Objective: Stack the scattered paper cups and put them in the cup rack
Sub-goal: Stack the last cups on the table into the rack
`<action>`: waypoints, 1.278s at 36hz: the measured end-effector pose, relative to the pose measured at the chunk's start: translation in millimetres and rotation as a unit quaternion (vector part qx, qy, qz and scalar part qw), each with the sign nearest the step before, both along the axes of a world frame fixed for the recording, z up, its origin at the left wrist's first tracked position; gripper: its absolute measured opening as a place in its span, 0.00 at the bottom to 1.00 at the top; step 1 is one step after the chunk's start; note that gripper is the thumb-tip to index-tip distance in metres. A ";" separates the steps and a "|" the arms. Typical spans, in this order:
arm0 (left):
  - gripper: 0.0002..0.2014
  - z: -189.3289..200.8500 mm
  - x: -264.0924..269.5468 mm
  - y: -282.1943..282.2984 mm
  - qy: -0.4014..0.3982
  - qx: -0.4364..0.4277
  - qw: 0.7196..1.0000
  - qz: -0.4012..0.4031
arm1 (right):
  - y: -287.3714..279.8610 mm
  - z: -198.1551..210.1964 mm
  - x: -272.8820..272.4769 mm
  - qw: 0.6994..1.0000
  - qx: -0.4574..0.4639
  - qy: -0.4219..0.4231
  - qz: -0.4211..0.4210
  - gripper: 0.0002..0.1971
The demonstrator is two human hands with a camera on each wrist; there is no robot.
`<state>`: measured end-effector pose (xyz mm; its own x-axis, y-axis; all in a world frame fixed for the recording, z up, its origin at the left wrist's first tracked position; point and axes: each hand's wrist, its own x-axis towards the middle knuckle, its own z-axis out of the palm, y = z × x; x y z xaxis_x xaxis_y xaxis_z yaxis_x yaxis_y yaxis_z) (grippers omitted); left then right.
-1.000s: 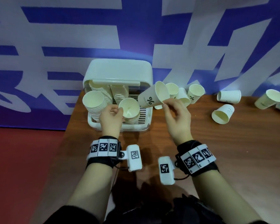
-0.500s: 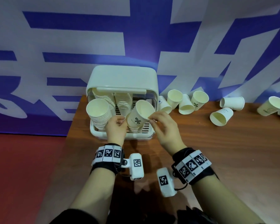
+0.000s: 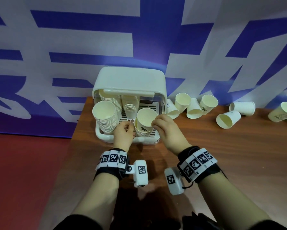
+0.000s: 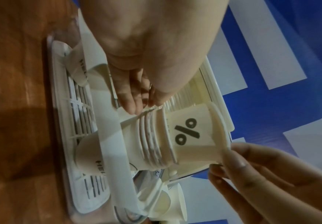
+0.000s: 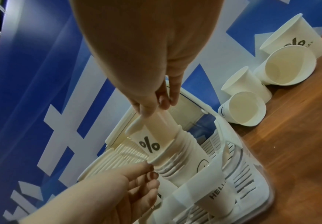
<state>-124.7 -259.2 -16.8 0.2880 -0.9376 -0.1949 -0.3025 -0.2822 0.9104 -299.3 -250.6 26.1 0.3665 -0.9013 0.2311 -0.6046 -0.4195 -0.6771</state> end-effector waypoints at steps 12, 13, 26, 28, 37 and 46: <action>0.12 12.5 -2.0 4.0 -0.030 -0.029 0.999 -0.018 | 0.1 -11.9 8.7 0.996 0.039 0.081 0.000 0.11; 0.11 10.9 -1.5 3.9 -0.036 -0.030 0.999 -0.022 | 1.2 -12.7 9.1 0.996 0.040 0.084 -0.008 0.11; 0.16 -10.1 3.2 -0.5 -0.022 -0.010 0.999 -0.028 | -1.7 -26.8 10.3 0.992 0.054 0.104 -0.051 0.10; 0.09 -8.8 2.5 -0.7 -0.033 -0.005 0.999 -0.028 | -2.0 -28.6 10.8 0.991 0.061 0.104 -0.054 0.10; 0.14 12.0 -1.2 3.4 -0.132 -0.019 0.991 -0.028 | 1.1 -18.6 7.0 0.989 0.103 0.087 -0.058 0.17; 0.11 41.3 -28.2 12.2 -0.191 -0.158 0.966 -0.077 | 13.6 -20.6 -25.8 0.992 0.091 0.008 -0.091 0.14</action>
